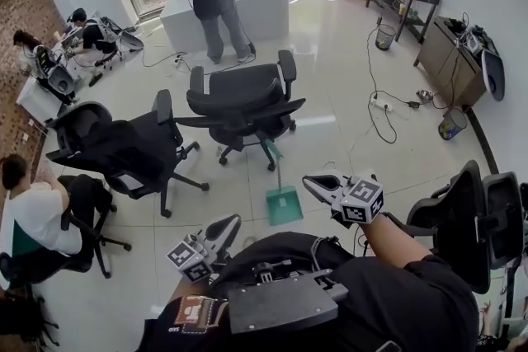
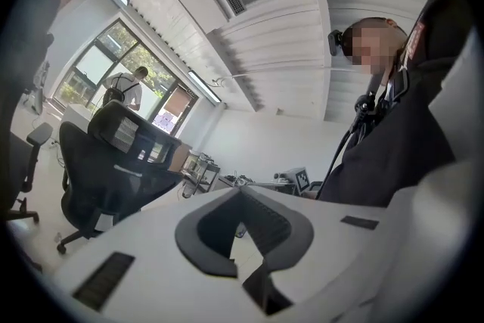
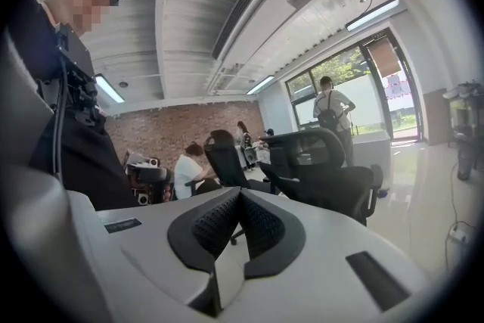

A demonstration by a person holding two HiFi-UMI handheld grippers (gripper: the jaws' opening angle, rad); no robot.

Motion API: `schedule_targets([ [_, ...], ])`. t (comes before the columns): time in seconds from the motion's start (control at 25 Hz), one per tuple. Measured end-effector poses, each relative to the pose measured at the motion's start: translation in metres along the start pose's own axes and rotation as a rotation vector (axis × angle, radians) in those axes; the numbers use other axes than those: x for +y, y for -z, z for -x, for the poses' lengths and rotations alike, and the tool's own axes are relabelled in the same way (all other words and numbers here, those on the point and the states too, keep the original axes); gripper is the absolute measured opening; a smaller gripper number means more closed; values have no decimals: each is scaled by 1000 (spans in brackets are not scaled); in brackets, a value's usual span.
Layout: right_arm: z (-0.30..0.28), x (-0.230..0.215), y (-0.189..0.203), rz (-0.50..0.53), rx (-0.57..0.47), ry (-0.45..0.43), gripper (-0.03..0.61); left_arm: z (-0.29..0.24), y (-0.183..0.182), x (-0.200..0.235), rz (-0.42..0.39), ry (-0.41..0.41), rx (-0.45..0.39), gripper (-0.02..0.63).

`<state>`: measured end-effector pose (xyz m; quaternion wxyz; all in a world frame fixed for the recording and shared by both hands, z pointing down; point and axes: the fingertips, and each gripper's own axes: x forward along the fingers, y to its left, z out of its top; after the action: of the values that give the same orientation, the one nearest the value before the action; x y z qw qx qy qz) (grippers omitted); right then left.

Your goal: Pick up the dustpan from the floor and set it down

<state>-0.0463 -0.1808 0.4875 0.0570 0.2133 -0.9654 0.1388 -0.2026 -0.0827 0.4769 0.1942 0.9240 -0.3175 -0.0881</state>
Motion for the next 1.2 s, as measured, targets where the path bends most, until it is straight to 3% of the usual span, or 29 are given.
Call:
schedule_targets([
  [0.28,-182,-37,-53,-36,14,140,23,35,-91,189,-2,155,43,8],
  [0.44,-222,-62,-56,-6,68,152,23,11,-103,240,14,205,34,8],
  [0.68,-209,-114,-49,22,87,145,23,-42,-90,246,30,196,30,8],
  [0.92,-156,-165,-41,128,122,50,23,-110,-87,207,-2,86,-6,8],
  [1.2,-123,-265,-8,24,173,48,25,-173,-82,176,-57,-38,40,8],
])
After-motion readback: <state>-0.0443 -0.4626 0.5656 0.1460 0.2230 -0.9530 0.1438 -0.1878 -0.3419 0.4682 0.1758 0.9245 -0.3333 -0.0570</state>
